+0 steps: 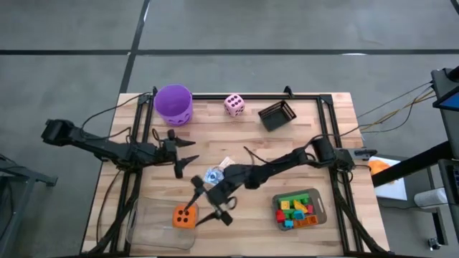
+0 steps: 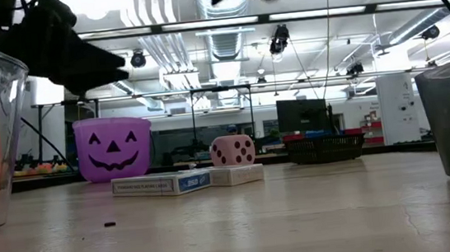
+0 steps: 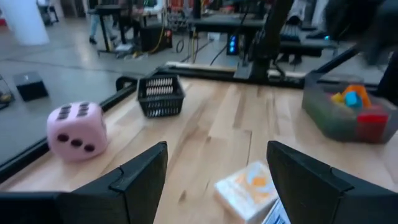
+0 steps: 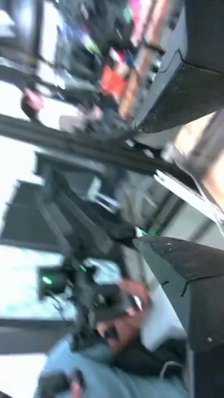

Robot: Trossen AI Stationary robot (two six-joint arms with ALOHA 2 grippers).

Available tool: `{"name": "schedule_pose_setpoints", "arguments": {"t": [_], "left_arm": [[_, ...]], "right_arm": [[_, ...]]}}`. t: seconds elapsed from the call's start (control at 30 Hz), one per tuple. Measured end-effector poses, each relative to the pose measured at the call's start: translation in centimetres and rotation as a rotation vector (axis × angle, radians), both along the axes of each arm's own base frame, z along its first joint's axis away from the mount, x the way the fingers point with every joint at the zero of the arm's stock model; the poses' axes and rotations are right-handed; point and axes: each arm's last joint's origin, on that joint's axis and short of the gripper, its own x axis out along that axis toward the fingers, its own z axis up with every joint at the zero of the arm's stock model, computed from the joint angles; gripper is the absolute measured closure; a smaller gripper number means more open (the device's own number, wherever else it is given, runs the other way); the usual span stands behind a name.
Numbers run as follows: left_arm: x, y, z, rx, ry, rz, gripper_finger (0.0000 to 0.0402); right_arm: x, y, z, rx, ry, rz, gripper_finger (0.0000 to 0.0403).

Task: Pick & Place Toys
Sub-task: Put the pink dice into the transparent bin

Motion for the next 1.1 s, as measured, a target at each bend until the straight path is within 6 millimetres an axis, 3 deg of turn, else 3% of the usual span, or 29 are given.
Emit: {"name": "schedule_pose_setpoints", "arguments": {"t": [0.2,0.33,0.5,0.63,0.83,1.1], "left_arm": [[0.8,-0.4,-0.2,0.012,-0.127,-0.079,0.0122],[2.0,-0.5,-0.5,0.009,-0.113,-0.086,0.0122],[5.2,0.6,0.2,-0.01,-0.056,-0.004,0.0122],[8.5,2.8,1.0,-0.012,0.045,0.091,0.0122],[13.5,6.8,2.6,-0.013,0.28,0.201,0.0122],[19.1,11.7,3.0,0.064,0.525,0.262,0.0117]], "right_arm": [[-4.3,-2.4,-1.8,0.104,-0.14,-0.186,0.0126],[-8.2,-4.4,-0.7,0.082,-0.156,-0.355,0.0126],[-13.4,-6.6,1.3,0.035,-0.103,-0.513,0.0126],[-17.5,-7.0,1.8,-0.009,0.029,-0.543,0.0126],[-23.0,-6.6,0.0,-0.02,0.151,-0.612,0.0126],[-27.9,-6.7,-3.4,0.0,0.224,-0.675,0.0126]]}}
